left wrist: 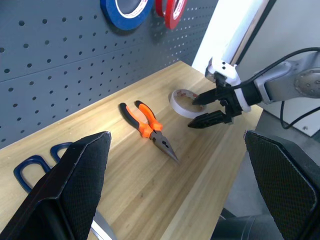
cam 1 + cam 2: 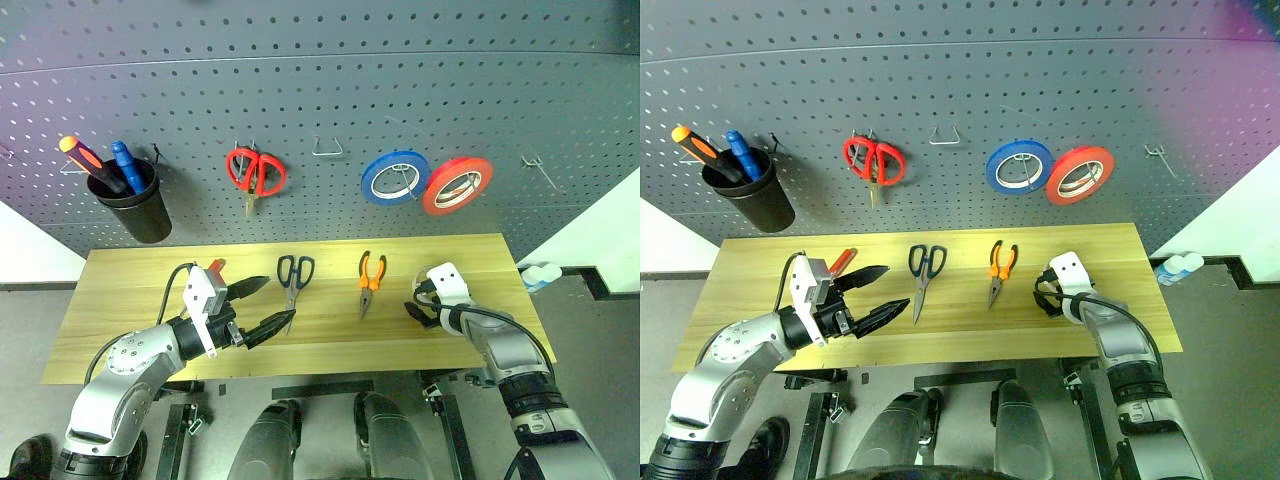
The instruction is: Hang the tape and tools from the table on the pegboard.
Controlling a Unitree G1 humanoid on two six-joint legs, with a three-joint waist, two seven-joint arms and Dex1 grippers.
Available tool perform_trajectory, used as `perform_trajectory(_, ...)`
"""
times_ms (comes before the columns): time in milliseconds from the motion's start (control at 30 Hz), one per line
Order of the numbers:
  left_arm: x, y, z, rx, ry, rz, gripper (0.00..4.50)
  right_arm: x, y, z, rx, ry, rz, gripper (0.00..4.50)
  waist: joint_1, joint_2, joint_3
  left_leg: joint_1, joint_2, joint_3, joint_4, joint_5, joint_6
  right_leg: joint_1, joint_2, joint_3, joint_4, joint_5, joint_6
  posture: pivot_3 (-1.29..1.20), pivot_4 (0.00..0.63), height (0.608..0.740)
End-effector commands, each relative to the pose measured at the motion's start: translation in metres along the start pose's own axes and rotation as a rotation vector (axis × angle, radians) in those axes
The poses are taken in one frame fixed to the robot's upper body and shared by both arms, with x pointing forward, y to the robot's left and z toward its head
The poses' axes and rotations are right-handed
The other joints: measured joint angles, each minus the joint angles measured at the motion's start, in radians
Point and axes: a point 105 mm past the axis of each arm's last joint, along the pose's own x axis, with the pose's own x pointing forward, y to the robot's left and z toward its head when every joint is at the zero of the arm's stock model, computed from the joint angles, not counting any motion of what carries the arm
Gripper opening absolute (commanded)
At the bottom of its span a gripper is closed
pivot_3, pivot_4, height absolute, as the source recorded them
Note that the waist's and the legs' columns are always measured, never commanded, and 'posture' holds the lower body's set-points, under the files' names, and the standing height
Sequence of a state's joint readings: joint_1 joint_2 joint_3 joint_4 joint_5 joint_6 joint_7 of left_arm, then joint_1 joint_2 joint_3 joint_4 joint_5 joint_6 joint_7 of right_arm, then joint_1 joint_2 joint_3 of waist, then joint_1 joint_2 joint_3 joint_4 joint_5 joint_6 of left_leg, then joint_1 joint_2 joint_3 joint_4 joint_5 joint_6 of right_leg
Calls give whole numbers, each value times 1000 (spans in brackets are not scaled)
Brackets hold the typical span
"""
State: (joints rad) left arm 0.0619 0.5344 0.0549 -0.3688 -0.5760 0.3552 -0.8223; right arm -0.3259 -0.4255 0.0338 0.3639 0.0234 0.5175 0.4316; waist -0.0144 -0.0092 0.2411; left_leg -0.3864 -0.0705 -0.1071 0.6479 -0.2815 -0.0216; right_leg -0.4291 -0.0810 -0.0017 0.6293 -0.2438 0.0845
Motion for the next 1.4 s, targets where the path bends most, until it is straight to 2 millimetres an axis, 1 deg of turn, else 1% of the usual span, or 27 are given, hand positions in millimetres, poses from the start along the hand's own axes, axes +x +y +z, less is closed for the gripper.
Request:
perform_trajectory(33, -1, -2, 14, 48, -50, 3, 4450, 0, -1, 4, 15, -8, 17, 4500, 0, 0, 1, 0, 0, 0, 0, 0, 0, 0, 0, 0, 0, 0, 0, 1, 259, 740)
perform_trajectory(67, -1, -2, 14, 52, -55, 7, 4450, 1, -1, 1, 17, 3, 17, 4500, 0, 0, 1, 0, 0, 0, 0, 0, 0, 0, 0, 0, 0, 0, 0, 2, 260, 740)
perform_trajectory(167, -3, -2, 15, 61, -62, 11, 4500, 1, -4, -7, 15, 25, 1, 3883, 0, 0, 1, 0, 0, 0, 0, 0, 0, 0, 0, 0, 0, 0, 0, 6, 262, 740)
perform_trajectory(267, -4, -3, 15, 66, -63, 11, 4500, 1, -5, -11, 21, 35, -3, 2943, 1, 0, 1, 0, 0, 0, 0, 0, 0, 0, 0, 0, 0, 0, 0, 7, 265, 740)
perform_trajectory(333, -4, -3, 15, 68, -64, 10, 4500, 1, -6, -12, 16, 43, -10, 2146, 1, 0, 1, 0, 0, 0, 0, 0, 0, 0, 0, 0, 0, 0, 0, 9, 266, 740)
perform_trajectory(367, -4, -4, 16, 69, -65, 10, 4500, 1, -7, -13, 12, 47, -15, 1893, 1, 0, 1, 0, 0, 0, 0, 0, 0, 0, 0, 0, 0, 0, 0, 10, 267, 740)
perform_trajectory(533, -4, -6, 18, 71, -68, 12, 4500, 2, -6, -11, 22, 38, -14, 193, 2, -1, 1, -1, 0, 0, 1, 0, 0, 0, 0, 0, 0, 0, 0, 9, 270, 740)
perform_trajectory(567, -4, -6, 19, 69, -69, 11, 4500, 2, -6, -11, 21, 38, -14, 35, 2, -1, 2, -1, 0, 0, 1, 0, 0, 0, 0, 0, 0, 0, 0, 9, 270, 740)
perform_trajectory(667, -3, -8, 21, 66, -73, 6, 4500, 1, -7, -13, 28, 40, -20, 35, 2, -1, 2, -1, 0, 0, 1, 0, 0, 0, 0, 0, 0, 0, 0, 8, 269, 740)
perform_trajectory(833, -6, -10, 30, 72, -110, -9, 4500, -2, -3, -15, 44, 4, -5, 35, 3, -1, 2, -1, 0, -1, 0, 0, 0, 0, 0, -1, -1, 0, 0, 0, 259, 740)
perform_trajectory(867, -7, -10, 31, 73, -120, -8, 4500, -2, -3, -13, 55, -23, -5, 35, 3, -1, 2, -1, 0, -1, 0, 0, 0, 0, 0, -1, -1, 0, 0, 0, 258, 740)
perform_trajectory(967, -11, -11, 36, 111, -159, -18, 4500, -6, -7, -7, 171, -126, -24, 35, 3, -1, 2, -1, 0, -1, 0, 0, 0, 0, 0, -1, -1, 0, 0, -5, 249, 740)
perform_trajectory(1033, -15, -15, 35, 115, -171, -42, 4500, -11, -10, -9, 187, -185, -48, 35, 3, -1, 2, -1, 0, -1, 0, 0, 0, 0, 0, -1, -1, 0, 0, -9, 244, 740)
perform_trajectory(1167, -24, -13, 27, 93, -178, -45, 4500, -24, -11, -19, 259, -293, -88, 35, 3, -1, 2, -2, 0, -1, 0, 0, 0, 0, 0, -1, -2, 0, 0, -17, 236, 740)
perform_trajectory(1200, -26, -14, 27, 72, -188, -55, 4500, -28, -12, -20, 265, -335, -109, 35, 3, -1, 2, -2, 0, -1, 0, 0, 0, 0, 0, -1, -2, 0, 0, -19, 234, 740)
perform_trajectory(1267, -27, -15, 28, 55, -195, -78, 4500, -37, -17, -20, 332, -418, -150, 35, 2, -1, 2, -2, 0, -1, 0, 0, 0, 0, 0, -1, -2, 0, 0, -25, 231, 740)
perform_trajectory(1300, -27, -16, 28, 52, -197, -90, 4500, -44, -21, -15, 352, -488, -174, 35, 1, 0, 2, -2, 0, -1, 0, 0, 0, 0, 0, -1, -2, 0, 0, -27, 230, 740)
perform_trajectory(1400, -29, -18, 28, 31, -206, -117, 4500, -59, -28, -9, 403, -623, -211, 35, -4, 0, 2, -2, 0, 0, 1, 0, 0, 0, 0, -1, -2, 0, 0, -36, 224, 740)
